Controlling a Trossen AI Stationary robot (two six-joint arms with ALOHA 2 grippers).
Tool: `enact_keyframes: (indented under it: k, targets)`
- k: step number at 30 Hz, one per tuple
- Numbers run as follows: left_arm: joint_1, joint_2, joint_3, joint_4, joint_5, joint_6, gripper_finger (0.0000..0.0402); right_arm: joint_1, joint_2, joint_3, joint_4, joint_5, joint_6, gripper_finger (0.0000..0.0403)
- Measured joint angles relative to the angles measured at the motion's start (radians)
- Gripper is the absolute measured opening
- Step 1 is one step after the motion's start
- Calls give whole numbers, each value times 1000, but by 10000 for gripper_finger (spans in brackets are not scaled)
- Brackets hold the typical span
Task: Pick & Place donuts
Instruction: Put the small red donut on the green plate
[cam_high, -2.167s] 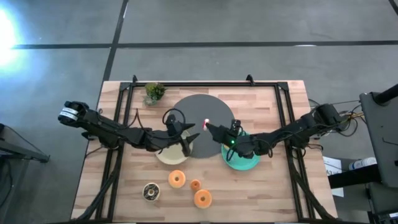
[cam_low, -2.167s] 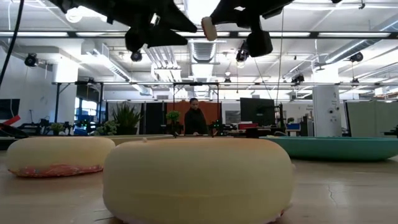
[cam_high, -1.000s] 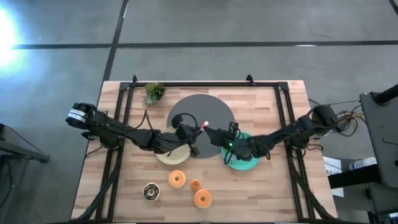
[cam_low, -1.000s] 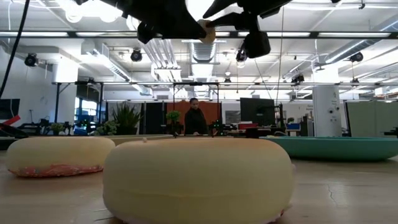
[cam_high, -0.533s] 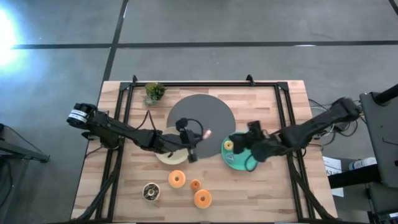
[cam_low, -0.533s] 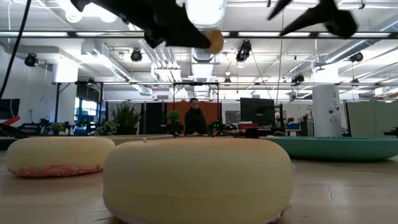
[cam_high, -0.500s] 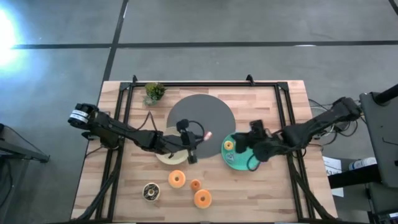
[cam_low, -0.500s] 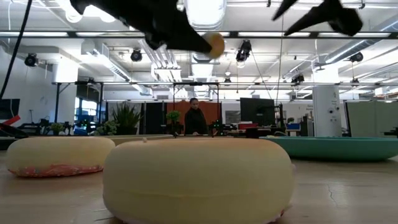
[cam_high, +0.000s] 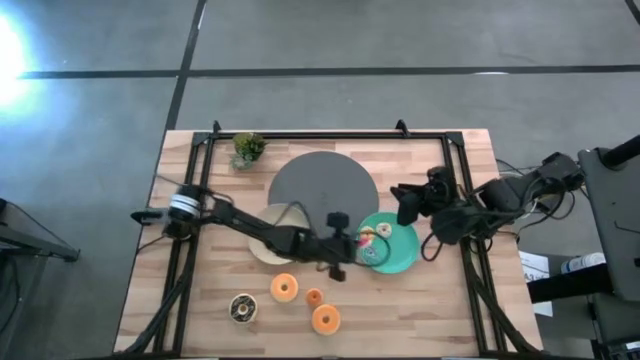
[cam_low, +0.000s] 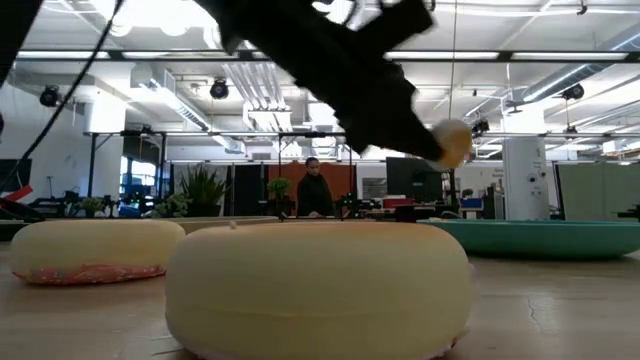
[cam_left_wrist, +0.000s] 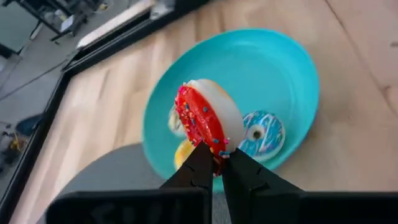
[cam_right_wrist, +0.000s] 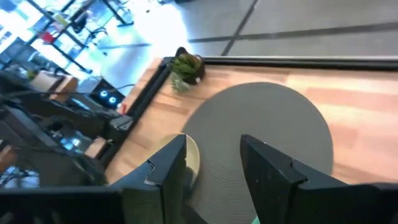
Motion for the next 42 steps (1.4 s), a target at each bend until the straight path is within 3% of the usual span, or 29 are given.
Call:
enact_keyframes:
  k: [9, 16, 23, 37, 42]
  targets:
    - [-6, 221, 347, -243, -7, 142, 1, 7, -2, 66, -3, 3, -50, 139]
    - [-6, 305, 486, -314, -6, 193, 0, 29, -20, 102, -22, 49, -68, 141]
    - [-6, 338, 535, -384, 49, 188, 8, 39, -46, 101, -24, 63, -85, 141]
    - [-2, 345, 558, -411, 33, 188, 112, 39, -46, 100, -25, 62, -93, 141]
    - [-2, 343, 623, -548, 9, 157, 124, 39, -46, 99, -32, 62, -92, 137]
